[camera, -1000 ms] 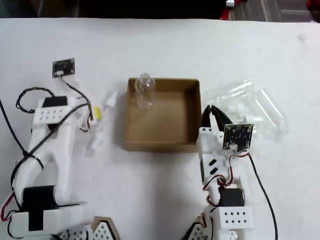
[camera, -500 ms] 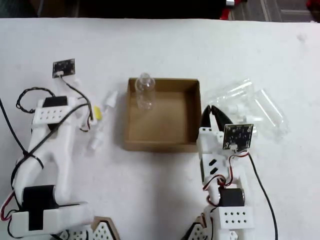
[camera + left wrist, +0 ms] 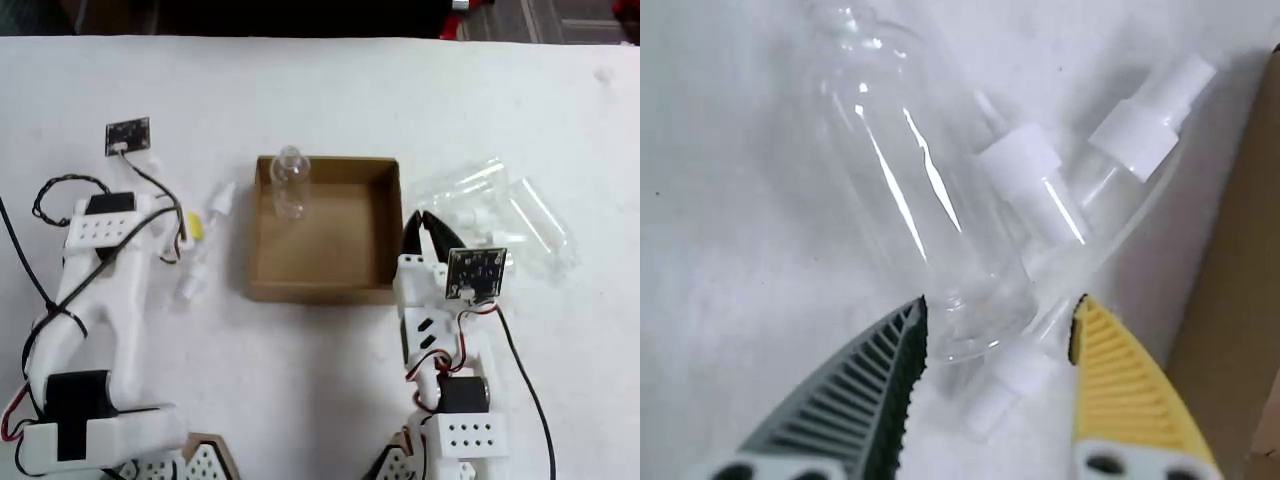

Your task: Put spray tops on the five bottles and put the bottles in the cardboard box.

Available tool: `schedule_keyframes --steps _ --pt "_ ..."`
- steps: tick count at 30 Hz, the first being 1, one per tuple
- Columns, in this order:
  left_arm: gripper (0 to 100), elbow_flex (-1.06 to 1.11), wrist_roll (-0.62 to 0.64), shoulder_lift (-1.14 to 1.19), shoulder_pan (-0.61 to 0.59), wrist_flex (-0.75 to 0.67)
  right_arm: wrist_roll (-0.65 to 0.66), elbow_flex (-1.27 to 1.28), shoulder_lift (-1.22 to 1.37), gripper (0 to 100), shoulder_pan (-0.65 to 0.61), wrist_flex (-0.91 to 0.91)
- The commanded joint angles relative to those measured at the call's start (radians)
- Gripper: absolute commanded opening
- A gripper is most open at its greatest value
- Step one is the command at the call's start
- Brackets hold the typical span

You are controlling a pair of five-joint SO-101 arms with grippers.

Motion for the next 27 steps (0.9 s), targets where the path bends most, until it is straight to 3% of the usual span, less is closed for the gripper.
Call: schedule_keyframes --steps 1,11,19,27 --pt "22 -0.057 -0.014 0.001 -0.012 0.005 -0.002 0.011 0.004 2.2 -0.008 -0.024" --pt "22 -0.126 -0.006 -0.002 -0.012 0.028 -0.002 0.011 0.008 2.2 -0.008 -0.019" --pt "22 -0.442 0.048 0.065 -0.053 0.193 -0.002 0.011 0.005 2.2 -0.008 -0.019" --pt "22 -0.842 0.078 0.384 -0.127 0.342 -0.002 0.011 0.01 2.2 -0.008 -0.025"
